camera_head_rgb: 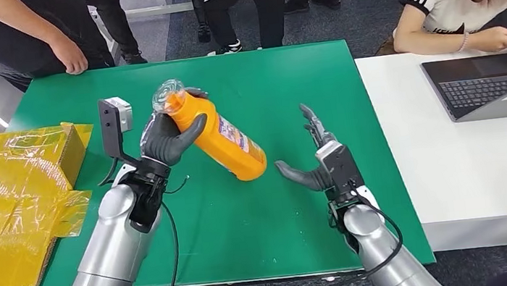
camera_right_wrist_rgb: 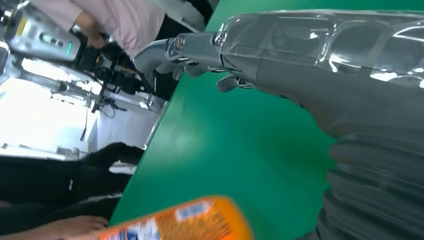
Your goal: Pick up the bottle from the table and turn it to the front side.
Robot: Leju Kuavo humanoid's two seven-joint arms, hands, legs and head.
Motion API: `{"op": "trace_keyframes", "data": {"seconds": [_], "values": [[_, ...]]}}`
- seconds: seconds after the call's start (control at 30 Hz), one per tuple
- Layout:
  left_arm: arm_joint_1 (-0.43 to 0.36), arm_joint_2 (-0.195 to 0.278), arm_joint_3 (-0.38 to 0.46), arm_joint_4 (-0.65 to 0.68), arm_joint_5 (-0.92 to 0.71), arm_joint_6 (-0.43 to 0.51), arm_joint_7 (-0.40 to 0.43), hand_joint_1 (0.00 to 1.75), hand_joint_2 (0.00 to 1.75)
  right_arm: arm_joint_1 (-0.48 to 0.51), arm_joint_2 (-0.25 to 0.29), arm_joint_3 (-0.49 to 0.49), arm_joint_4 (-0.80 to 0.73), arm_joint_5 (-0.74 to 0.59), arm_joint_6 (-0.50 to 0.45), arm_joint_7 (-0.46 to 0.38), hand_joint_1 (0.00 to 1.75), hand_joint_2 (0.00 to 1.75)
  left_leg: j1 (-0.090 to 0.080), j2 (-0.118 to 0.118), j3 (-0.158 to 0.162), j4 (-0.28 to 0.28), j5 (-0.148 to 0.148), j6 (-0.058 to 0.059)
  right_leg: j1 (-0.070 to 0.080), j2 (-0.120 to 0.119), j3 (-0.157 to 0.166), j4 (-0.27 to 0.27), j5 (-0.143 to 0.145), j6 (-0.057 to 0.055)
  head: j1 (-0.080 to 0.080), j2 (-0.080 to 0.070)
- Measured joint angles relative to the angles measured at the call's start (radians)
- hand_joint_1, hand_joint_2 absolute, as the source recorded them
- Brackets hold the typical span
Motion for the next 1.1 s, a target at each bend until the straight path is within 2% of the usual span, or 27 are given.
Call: {"op": "trace_keyframes", "data": {"seconds": [0.13,0.33,0.43,0.53,0.67,0.97,1.03,1.1], "values": [[-0.001,0.017,0.021,0.043,-0.078,0.037,-0.042,1.75,1.75,0.087,-0.020,-0.063,-0.101,-0.038,0.008,-0.013,0.00,1.75,0.000,0.000,0.000,0.000,0.000,0.000,0.000,0.000,0.000,0.000,0.000,0.000,0.000,0.000],[-0.010,0.038,0.014,0.063,-0.329,0.193,-0.083,1.75,1.75,0.189,-0.055,-0.114,-0.252,-0.044,0.001,-0.025,0.00,1.75,0.000,0.000,0.000,0.000,-0.001,0.001,0.000,0.000,0.000,0.000,0.000,0.000,0.000,0.000],[-0.021,0.076,0.006,0.053,-0.497,0.280,-0.063,1.75,1.75,0.228,-0.078,-0.133,-0.321,-0.055,-0.003,-0.033,0.00,1.75,0.000,0.001,0.000,0.000,-0.001,0.001,0.000,0.001,0.000,0.000,0.000,0.000,0.000,0.000],[-0.025,0.142,0.002,0.023,-0.681,0.369,-0.033,1.75,1.75,0.270,-0.104,-0.155,-0.389,-0.067,-0.004,-0.044,0.00,1.75,0.000,0.003,0.001,0.000,-0.001,0.000,0.000,0.003,0.000,0.000,0.000,0.000,0.000,0.000],[-0.024,0.208,0.006,-0.008,-0.759,0.388,-0.026,1.75,1.75,0.302,-0.130,-0.177,-0.444,-0.073,-0.004,-0.050,0.00,1.75,0.000,0.002,0.001,-0.001,-0.001,-0.001,0.000,0.002,0.000,0.000,0.000,0.000,0.000,0.000],[-0.022,0.251,0.006,-0.037,-0.818,0.412,-0.017,1.75,1.75,0.318,-0.145,-0.187,-0.486,-0.074,-0.004,-0.053,0.00,1.75,0.000,0.003,0.000,-0.001,-0.001,-0.001,0.000,0.002,0.000,0.000,0.000,0.000,0.000,0.000],[-0.014,0.283,0.006,-0.052,-0.879,0.440,-0.001,1.75,1.75,0.320,-0.148,-0.189,-0.495,-0.077,-0.004,-0.061,0.00,1.75,0.000,0.004,0.000,-0.001,-0.001,-0.001,0.000,0.004,0.000,0.000,0.000,0.000,0.000,0.000],[0.000,0.336,0.006,-0.080,-0.937,0.456,0.013,1.75,1.75,0.323,-0.156,-0.195,-0.506,-0.085,-0.004,-0.071,0.00,1.75,0.000,0.006,0.001,-0.001,-0.001,-0.001,0.000,0.006,0.000,0.001,0.000,0.000,0.000,0.000]]}}
